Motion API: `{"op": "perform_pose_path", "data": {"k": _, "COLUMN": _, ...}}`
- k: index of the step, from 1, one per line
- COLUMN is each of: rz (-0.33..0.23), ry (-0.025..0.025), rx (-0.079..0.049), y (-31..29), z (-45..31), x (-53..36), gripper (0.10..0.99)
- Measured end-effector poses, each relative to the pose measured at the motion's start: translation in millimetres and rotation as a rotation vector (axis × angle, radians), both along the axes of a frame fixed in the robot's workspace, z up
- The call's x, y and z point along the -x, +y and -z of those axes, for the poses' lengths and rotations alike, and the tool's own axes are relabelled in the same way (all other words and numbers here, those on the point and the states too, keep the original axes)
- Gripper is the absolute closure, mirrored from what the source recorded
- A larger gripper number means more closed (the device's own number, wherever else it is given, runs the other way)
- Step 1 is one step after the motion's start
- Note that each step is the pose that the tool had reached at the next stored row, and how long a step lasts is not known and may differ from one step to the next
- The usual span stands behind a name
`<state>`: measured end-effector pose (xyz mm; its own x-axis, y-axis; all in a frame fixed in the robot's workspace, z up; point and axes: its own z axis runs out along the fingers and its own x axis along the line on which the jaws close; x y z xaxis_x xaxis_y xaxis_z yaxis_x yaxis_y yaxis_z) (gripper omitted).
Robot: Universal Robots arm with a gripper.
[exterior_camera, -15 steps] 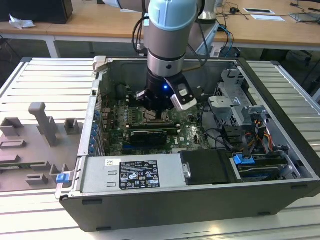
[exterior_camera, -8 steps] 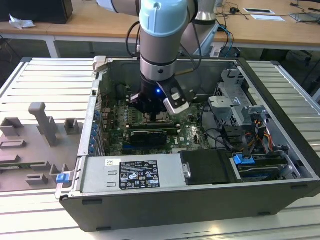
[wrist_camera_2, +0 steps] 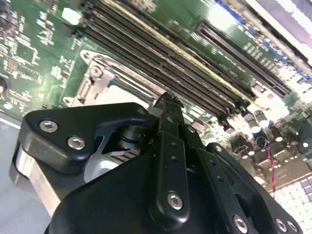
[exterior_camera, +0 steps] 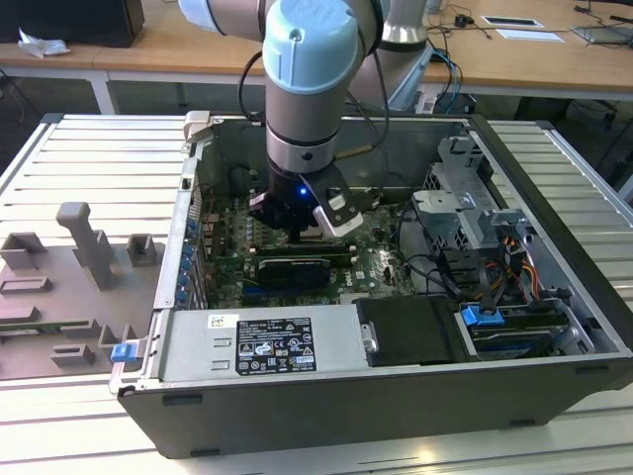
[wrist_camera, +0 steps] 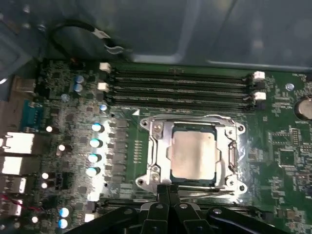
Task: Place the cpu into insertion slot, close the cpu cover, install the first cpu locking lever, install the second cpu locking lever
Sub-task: 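Install the second cpu locking lever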
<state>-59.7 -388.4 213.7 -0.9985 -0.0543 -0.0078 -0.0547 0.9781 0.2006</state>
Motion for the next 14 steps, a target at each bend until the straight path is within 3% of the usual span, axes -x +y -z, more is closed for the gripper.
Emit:
{"op": "perform_pose_path", "data": {"k": 5, "rz": 0.0, "ry": -0.0001, "rx": -0.034, "y": -7.6, "z": 0.7, "x": 8.0, "gripper": 0.98}}
{"op": "perform_pose_path", "data": {"k": 6, "rz": 0.0, "ry": 0.0, "rx": -0.058, "y": -10.7, "z": 1.3, "x": 11.6, "gripper": 0.98}}
{"op": "perform_pose_path", "data": {"k": 7, "rz": 0.0, "ry": -0.0001, "rx": -0.068, "y": -12.8, "z": 4.0, "x": 14.2, "gripper": 0.98}}
{"op": "perform_pose_path", "data": {"k": 10, "rz": 0.0, "ry": -0.0001, "rx": -0.073, "y": -14.0, "z": 9.6, "x": 14.5, "gripper": 0.98}}
{"op": "perform_pose_path", "data": {"k": 14, "rz": 0.0, "ry": -0.0001, "rx": -0.095, "y": -14.8, "z": 13.9, "x": 14.5, "gripper": 0.98}}
